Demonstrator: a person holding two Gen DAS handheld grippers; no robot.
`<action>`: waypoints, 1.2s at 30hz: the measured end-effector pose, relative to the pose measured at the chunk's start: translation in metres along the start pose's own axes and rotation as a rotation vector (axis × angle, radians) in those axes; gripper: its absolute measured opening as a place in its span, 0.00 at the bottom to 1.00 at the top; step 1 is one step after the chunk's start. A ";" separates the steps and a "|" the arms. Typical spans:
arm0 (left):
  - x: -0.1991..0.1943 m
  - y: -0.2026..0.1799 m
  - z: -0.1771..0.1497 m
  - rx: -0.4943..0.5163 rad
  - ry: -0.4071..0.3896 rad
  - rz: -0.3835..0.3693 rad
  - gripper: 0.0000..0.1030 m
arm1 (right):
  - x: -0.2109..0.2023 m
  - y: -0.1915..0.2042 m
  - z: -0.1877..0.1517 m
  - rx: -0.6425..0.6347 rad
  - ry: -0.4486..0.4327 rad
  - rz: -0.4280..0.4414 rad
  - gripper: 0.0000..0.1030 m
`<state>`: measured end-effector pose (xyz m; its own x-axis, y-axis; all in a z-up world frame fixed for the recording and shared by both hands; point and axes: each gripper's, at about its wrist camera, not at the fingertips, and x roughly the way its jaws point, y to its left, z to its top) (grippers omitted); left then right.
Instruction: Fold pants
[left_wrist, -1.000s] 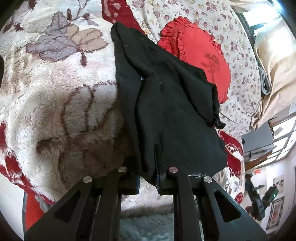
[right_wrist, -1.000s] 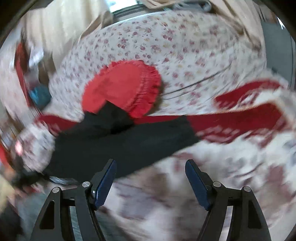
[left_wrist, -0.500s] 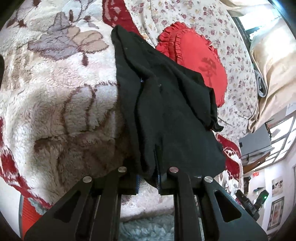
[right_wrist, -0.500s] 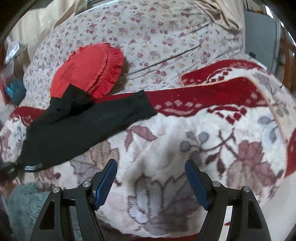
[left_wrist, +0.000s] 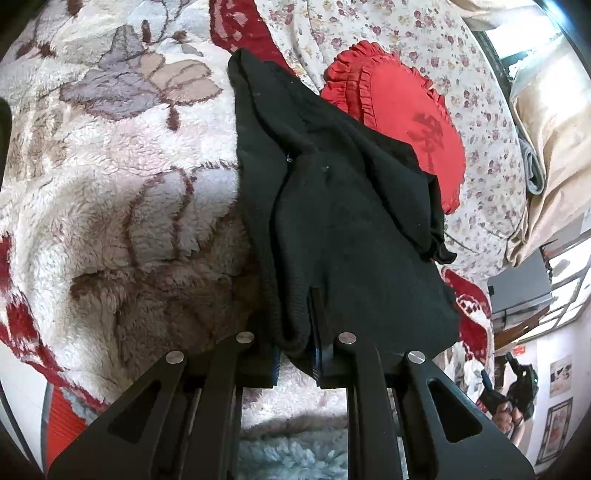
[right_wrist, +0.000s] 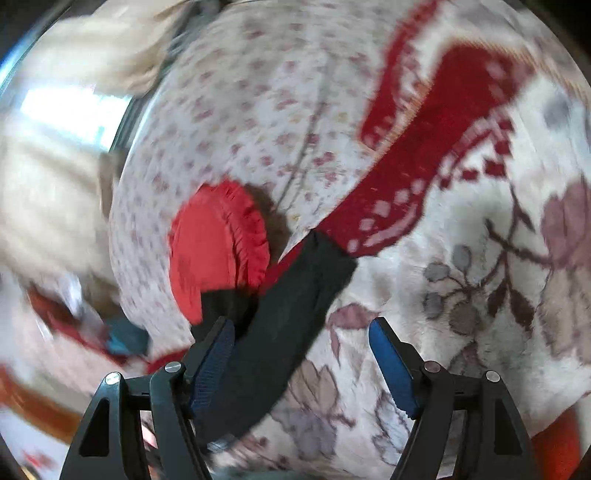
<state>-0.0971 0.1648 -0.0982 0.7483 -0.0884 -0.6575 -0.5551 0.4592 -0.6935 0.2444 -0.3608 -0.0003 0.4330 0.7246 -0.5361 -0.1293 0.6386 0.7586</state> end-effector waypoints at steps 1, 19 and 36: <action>0.000 0.001 0.000 -0.006 0.001 -0.003 0.12 | 0.004 -0.008 0.005 0.034 0.003 0.010 0.72; 0.001 0.005 0.000 -0.084 -0.010 -0.002 0.12 | 0.147 -0.039 0.047 0.045 0.187 0.110 0.44; -0.068 0.024 -0.007 -0.028 -0.079 0.054 0.07 | 0.075 -0.029 -0.007 -0.049 0.224 -0.044 0.03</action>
<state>-0.1634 0.1758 -0.0721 0.7428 0.0063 -0.6695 -0.6043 0.4369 -0.6663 0.2742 -0.3231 -0.0652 0.2312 0.7321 -0.6408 -0.1600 0.6783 0.7172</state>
